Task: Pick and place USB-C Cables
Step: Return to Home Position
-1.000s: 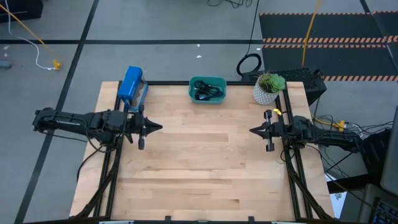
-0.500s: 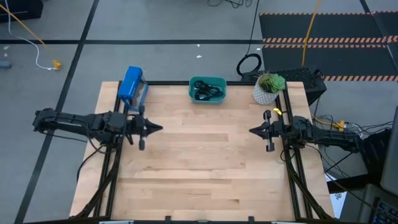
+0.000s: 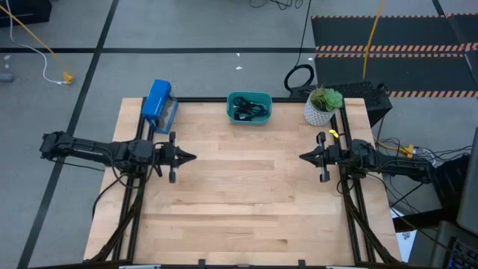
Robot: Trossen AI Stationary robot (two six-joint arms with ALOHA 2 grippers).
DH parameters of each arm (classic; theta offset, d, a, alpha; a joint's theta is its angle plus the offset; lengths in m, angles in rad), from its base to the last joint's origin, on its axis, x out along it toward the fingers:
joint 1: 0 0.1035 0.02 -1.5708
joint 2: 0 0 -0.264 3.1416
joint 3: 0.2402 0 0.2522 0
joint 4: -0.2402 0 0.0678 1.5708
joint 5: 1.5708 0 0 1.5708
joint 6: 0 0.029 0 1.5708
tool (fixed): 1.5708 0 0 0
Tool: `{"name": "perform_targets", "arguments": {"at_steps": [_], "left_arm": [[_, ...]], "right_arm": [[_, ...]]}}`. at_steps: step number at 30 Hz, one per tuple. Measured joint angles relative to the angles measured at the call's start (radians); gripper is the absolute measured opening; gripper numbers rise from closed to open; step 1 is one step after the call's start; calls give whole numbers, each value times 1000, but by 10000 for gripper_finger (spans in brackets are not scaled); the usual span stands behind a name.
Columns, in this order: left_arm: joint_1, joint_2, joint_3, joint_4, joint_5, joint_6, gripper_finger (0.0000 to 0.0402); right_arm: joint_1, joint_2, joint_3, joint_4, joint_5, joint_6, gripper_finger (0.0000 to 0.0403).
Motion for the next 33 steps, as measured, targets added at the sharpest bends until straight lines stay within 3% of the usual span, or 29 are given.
{"name": "perform_targets", "arguments": {"at_steps": [20, 33], "left_arm": [[0, -136, -212, 234, 177, -19, 4], [0, -215, -233, 197, 187, -23, 9]], "right_arm": [[0, 0, 0, 1, -1, 0, 0], [0, 0, 0, 2, -1, 0, 0]]}}
